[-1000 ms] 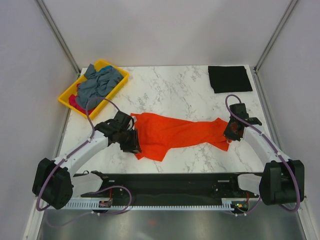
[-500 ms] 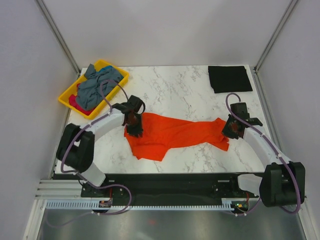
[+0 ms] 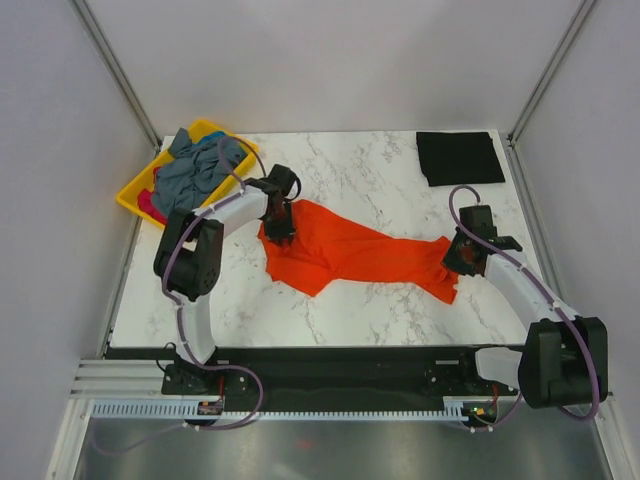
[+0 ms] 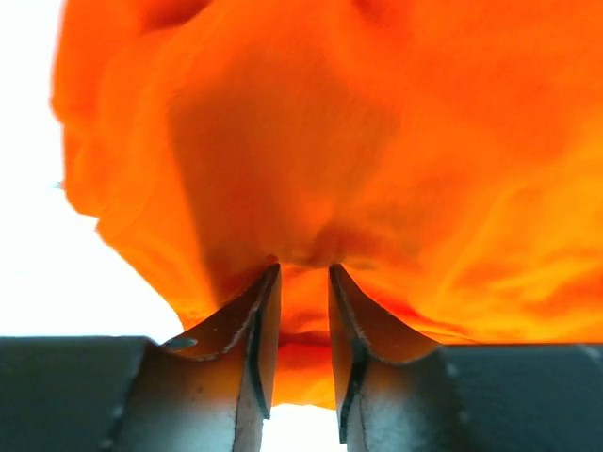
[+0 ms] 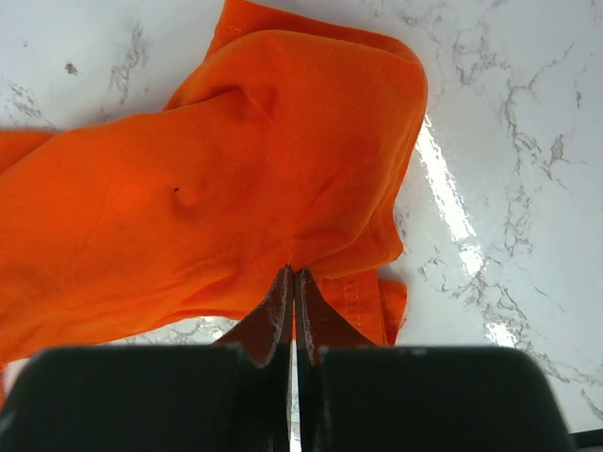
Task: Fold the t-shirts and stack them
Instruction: Flatten the tshirt out
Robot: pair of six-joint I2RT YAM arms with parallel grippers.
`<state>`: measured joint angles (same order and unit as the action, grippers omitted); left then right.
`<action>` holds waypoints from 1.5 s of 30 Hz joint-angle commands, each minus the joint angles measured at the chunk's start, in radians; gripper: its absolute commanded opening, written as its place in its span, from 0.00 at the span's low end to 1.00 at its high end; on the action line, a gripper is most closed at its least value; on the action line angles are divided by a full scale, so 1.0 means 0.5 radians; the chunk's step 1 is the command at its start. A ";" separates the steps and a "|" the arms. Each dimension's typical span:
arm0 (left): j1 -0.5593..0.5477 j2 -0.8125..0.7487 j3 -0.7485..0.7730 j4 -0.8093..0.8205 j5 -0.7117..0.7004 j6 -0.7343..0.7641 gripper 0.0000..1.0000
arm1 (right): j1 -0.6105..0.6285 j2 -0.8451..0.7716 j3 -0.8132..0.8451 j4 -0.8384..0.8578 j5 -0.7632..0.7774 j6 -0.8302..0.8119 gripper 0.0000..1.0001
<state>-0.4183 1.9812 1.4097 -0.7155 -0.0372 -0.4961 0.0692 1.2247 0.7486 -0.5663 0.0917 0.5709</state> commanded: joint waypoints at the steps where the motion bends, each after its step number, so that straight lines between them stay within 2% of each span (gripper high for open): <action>1: -0.004 -0.197 0.056 -0.060 -0.073 0.121 0.36 | -0.007 -0.004 -0.015 0.056 0.102 -0.019 0.02; 3: -0.004 -0.329 -0.021 -0.075 -0.143 0.142 0.39 | -0.003 -0.004 -0.019 0.056 0.099 -0.019 0.02; 7: 0.023 -0.664 -0.401 -0.082 -0.233 0.118 0.40 | -0.007 0.005 -0.019 0.077 0.031 0.000 0.02; 10: 0.183 -0.793 -0.677 0.038 0.040 0.096 0.41 | -0.003 0.008 -0.019 0.096 0.022 -0.004 0.02; 11: 0.299 -0.811 -0.742 0.081 0.244 0.087 0.39 | -0.003 0.017 -0.012 0.102 0.013 -0.004 0.02; 15: 0.422 -0.870 -0.997 0.393 0.550 -0.005 0.39 | -0.007 0.002 0.003 0.102 -0.027 -0.013 0.02; 19: 0.422 -0.815 -1.037 0.532 0.636 -0.103 0.39 | -0.007 -0.047 0.000 0.099 -0.058 -0.013 0.02; 31: 0.422 -0.692 -1.197 0.820 0.614 -0.235 0.42 | -0.003 -0.060 -0.009 0.099 -0.070 -0.022 0.02; 37: 0.422 -0.692 -1.187 0.781 0.559 -0.244 0.34 | -0.007 -0.059 -0.009 0.093 -0.064 -0.016 0.04; 45: 0.422 -0.876 -1.132 0.587 0.409 -0.192 0.37 | -0.007 -0.066 -0.009 0.065 -0.045 -0.001 0.06</action>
<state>-0.2089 1.5932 0.8337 -0.3763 0.2321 -0.5976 0.0689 1.2087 0.7410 -0.5381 0.0597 0.5713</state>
